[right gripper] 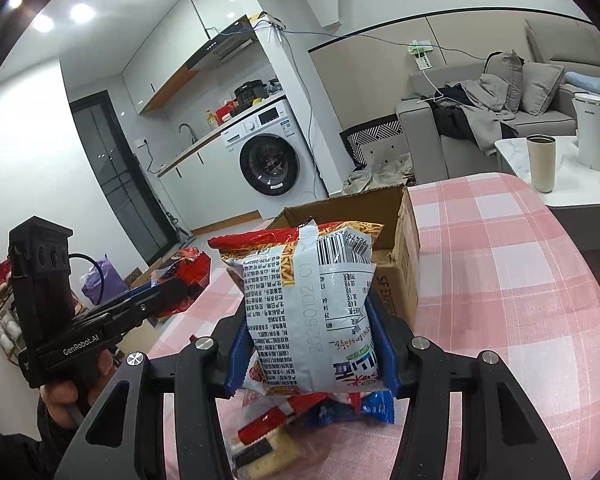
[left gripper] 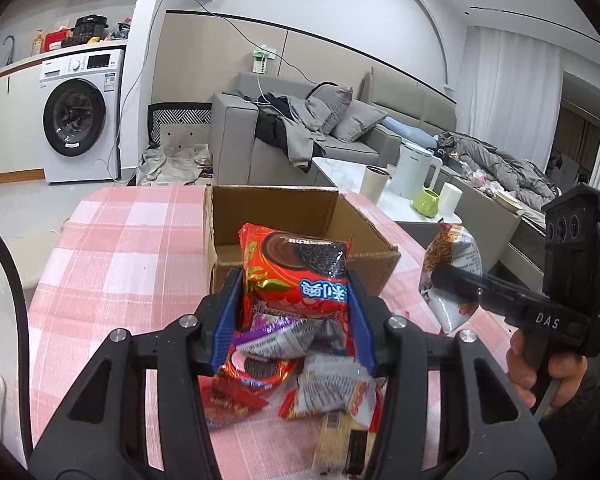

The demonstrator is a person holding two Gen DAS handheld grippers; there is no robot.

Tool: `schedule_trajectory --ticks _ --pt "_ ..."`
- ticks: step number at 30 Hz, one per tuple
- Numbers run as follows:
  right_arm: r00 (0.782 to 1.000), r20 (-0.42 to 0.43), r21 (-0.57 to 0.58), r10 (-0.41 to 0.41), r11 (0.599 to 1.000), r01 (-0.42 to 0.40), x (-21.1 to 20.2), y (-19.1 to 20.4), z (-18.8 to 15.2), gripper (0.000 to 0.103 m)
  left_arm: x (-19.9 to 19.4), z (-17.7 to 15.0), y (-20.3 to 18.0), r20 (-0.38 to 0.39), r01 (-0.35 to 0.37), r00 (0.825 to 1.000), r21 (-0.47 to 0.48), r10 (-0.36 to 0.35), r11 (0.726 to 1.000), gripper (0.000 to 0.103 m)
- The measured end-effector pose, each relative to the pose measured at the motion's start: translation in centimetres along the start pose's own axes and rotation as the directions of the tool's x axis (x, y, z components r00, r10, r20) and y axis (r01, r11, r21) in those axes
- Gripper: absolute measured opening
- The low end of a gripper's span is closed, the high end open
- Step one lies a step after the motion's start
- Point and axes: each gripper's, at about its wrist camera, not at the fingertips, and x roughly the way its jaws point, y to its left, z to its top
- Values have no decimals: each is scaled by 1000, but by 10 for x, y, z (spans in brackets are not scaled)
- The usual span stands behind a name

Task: Organize snacks
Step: 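Lift both held packs and carry them over the open cardboard box, then open both tools to drop the packs into the box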

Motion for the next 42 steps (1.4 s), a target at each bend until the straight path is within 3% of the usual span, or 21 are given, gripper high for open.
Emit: schedule_trajectory --ticks 24,42 --pt "1000 11 64 3 998 -4 57 -10 46 53 83 42 10 -18 -31 999 18 31 999 46" --pt "1000 5 64 -18 998 18 103 -16 73 53 137 52 31 -48 -47 998 12 47 999 46"
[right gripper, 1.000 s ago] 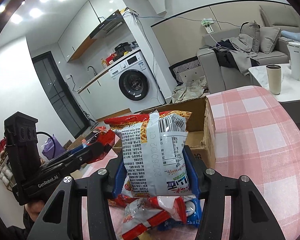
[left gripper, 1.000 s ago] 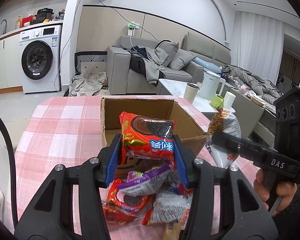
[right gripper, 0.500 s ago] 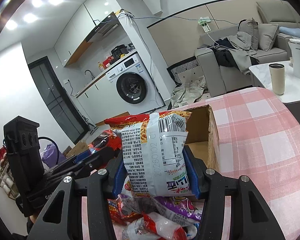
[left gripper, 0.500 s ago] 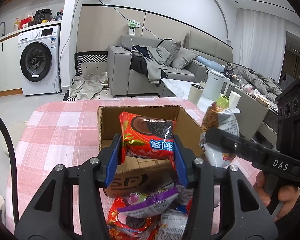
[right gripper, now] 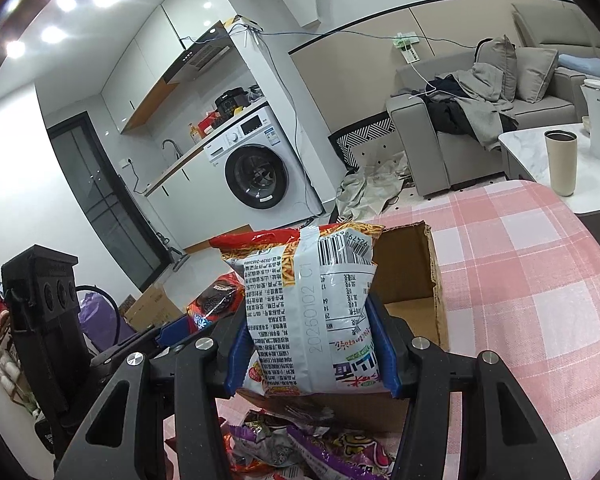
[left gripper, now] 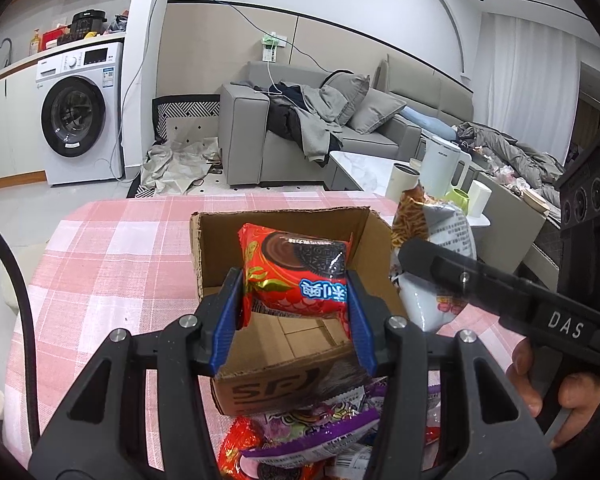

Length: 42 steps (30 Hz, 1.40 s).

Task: Organize snacks
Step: 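Open both tools to drop the packs into the box, then move both tools back from the box toward the snack pile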

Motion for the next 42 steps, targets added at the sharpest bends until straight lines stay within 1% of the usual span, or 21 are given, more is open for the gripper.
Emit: schedule_trajectory --ticks 8,12,17,18,20,22,24,26,27,28,31,34,39,42 --pt "1000 -13 24 1 1000 -1 2 -9 4 53 13 2 4 -14 -2 1000 -1 2 1000 46" --pt "1000 -23 17 -15 1000 16 5 -10 6 53 20 1 6 -31 -4 1000 -1 4 1000 46" --pt "999 -33 20 -20 1000 21 5 -10 6 59 21 -2 -1 -44 -10 999 32 11 999 48" --pt "999 -30 19 -20 1000 21 4 -11 5 64 19 -3 -3 -39 -20 999 41 21 999 50" --pt "999 -17 11 -28 1000 28 -1 -10 5 70 15 -3 -4 -33 -11 999 43 12 999 57" --pt "999 -16 1 -35 999 35 -6 -9 6 76 10 -2 -4 -28 -4 1000 34 5 999 76" --pt "999 -24 -5 -40 999 40 -11 -9 5 91 2 -3 -6 -17 -1 1000 40 2 999 81" --pt "999 -30 -13 -38 999 38 -17 -9 1 98 -6 -5 -7 -19 12 1000 39 -12 999 85" --pt "999 -35 -18 -42 999 41 -19 -9 0 102 -10 -6 -6 -23 13 1000 31 -13 999 92" --pt "998 -40 -25 -48 999 47 -22 -9 -2 103 -14 -8 -6 -25 10 1000 23 -9 1000 103" --pt "997 -49 -51 -55 997 53 -32 -7 -11 103 -28 -16 -4 -22 -21 1000 10 22 1000 102" --pt "996 -51 -93 -80 993 75 -43 -1 -21 103 -43 -27 -1 -32 -30 999 -3 30 1000 102" --pt "994 -50 -132 -97 987 90 -61 4 -42 103 -71 -48 7 -27 -52 998 -24 51 998 102" --pt "991 -64 -156 -114 982 103 -66 6 -56 103 -86 -61 11 -21 -62 998 -33 62 998 102"
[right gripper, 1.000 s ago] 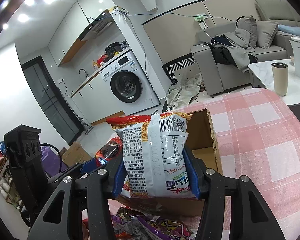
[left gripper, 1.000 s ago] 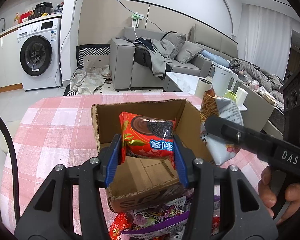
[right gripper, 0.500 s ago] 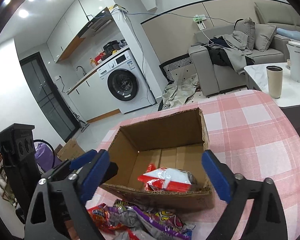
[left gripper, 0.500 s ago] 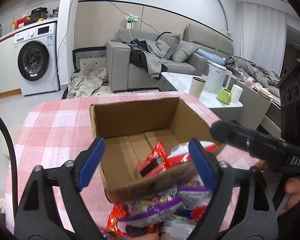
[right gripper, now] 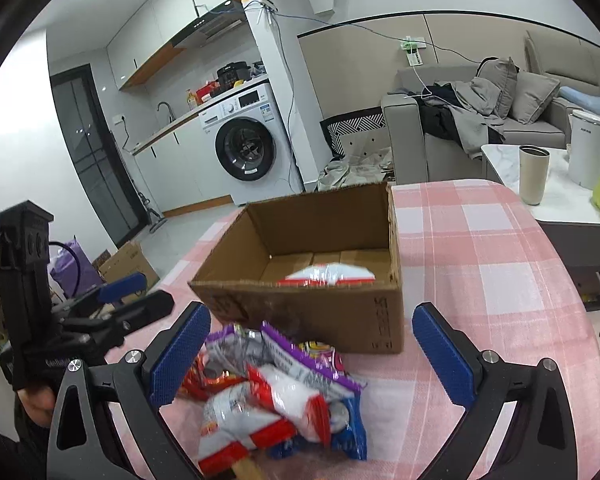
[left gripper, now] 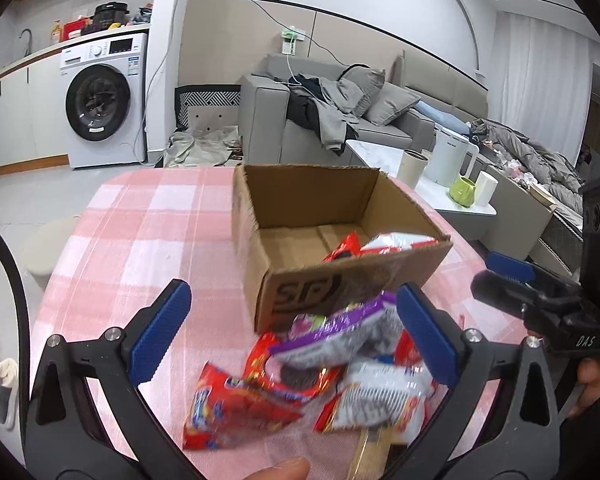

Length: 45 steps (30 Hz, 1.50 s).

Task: Organize snacks
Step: 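Move both tools back from the box toward the snack pile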

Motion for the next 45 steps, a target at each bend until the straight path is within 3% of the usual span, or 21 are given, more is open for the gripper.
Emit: schedule_trajectory --ticks 11,21,30,45 --pt "998 -50 -11 -27 1000 26 -3 3 -36 103 -25 -29 2 -9 -51 999 36 52 998 102" --pt "993 -114 90 -28 995 38 15 -14 -42 103 -16 -43 -3 -62 -78 995 44 81 996 102" --pt "989 -148 138 25 990 -5 28 -14 -51 103 -3 -55 16 -116 -98 989 -9 97 995 102" --pt "985 -173 112 -14 993 34 53 7 -58 103 12 -69 43 -173 -143 976 -71 129 987 102"
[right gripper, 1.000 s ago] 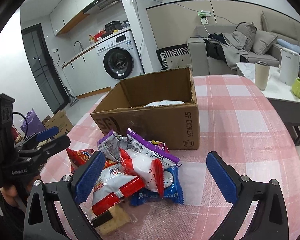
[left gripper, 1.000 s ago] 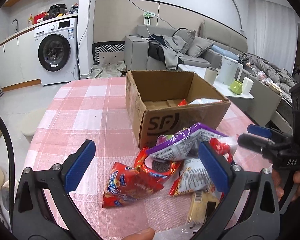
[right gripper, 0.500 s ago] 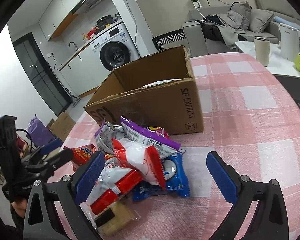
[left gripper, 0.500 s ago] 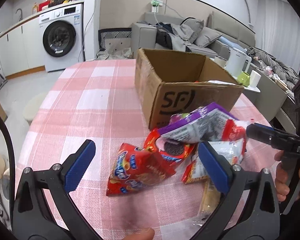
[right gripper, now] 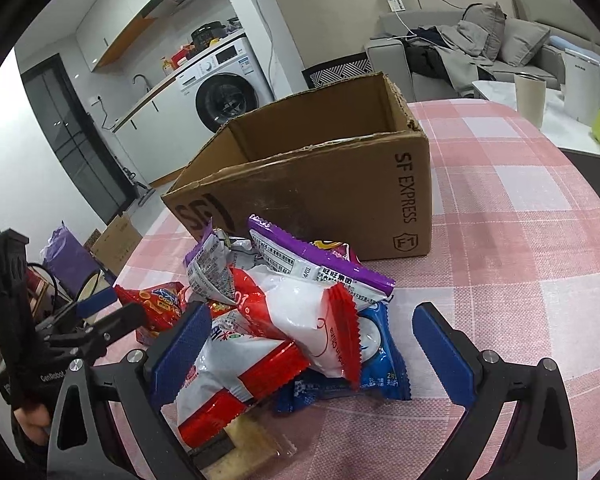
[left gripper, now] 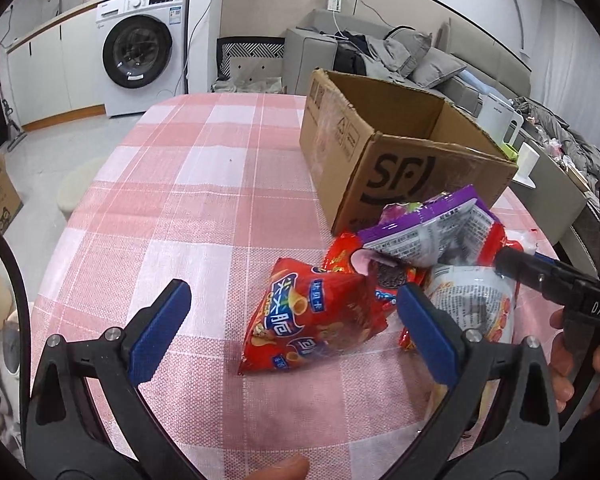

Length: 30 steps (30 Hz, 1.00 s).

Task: Organize snacks
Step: 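Move both tools back from the box toward the snack pile, then grasp the white red-edged bag with right tool while left grasps red Crisp chip bag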

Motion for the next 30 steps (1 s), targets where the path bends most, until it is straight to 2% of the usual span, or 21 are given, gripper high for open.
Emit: schedule_trajectory --ticks 7,11,20,26,30 --pt "999 35 -15 9 1000 -9 1 7 -1 101 5 0 0 -4 8 1000 3 -8 1000 102" --pt "1000 24 -1 7 1000 -7 6 6 0 85 5 0 -2 -8 9 1000 11 -9 1000 102" --pt "999 32 19 10 1000 -11 3 0 -2 74 8 -3 -3 -22 13 1000 14 -13 1000 102" --pt "999 43 38 30 999 -32 -1 -6 -5 56 15 -4 -3 -36 18 999 14 -17 1000 102" --pt "997 57 63 51 997 -54 -6 -14 -6 55 19 -5 -2 -45 21 999 12 -21 1000 102"
